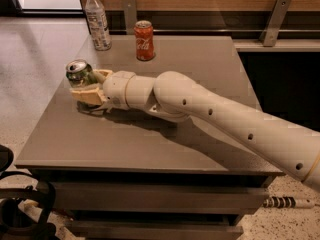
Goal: Place green can upright
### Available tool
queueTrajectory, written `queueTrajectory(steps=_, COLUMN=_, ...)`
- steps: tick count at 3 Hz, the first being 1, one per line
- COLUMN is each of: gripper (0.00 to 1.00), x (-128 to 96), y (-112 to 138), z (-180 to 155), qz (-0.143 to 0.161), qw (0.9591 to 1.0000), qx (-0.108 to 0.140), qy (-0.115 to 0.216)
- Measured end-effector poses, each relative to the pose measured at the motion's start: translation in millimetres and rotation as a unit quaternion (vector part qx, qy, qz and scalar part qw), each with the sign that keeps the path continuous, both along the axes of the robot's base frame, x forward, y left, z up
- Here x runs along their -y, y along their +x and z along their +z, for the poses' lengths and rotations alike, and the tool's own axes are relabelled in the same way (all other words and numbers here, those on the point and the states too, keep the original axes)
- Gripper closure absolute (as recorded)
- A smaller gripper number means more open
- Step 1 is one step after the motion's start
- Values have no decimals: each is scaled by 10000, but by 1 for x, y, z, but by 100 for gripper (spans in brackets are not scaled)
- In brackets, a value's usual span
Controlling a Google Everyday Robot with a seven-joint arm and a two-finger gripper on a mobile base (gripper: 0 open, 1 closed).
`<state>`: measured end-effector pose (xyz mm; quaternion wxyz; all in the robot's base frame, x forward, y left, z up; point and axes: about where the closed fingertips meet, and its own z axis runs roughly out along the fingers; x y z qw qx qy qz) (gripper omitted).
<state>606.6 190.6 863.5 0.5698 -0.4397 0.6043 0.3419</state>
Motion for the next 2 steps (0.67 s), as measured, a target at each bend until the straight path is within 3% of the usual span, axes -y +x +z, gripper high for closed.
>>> queueTrajectory(steps=1, gripper=20, x=-1, y=0, z=0, qz=6, qw=10000, qx=1, qy=0)
queueTrajectory(steps=2, gripper=1, x=-2, y=-1, z=0, qz=21, qw=10000, qx=2, qy=1)
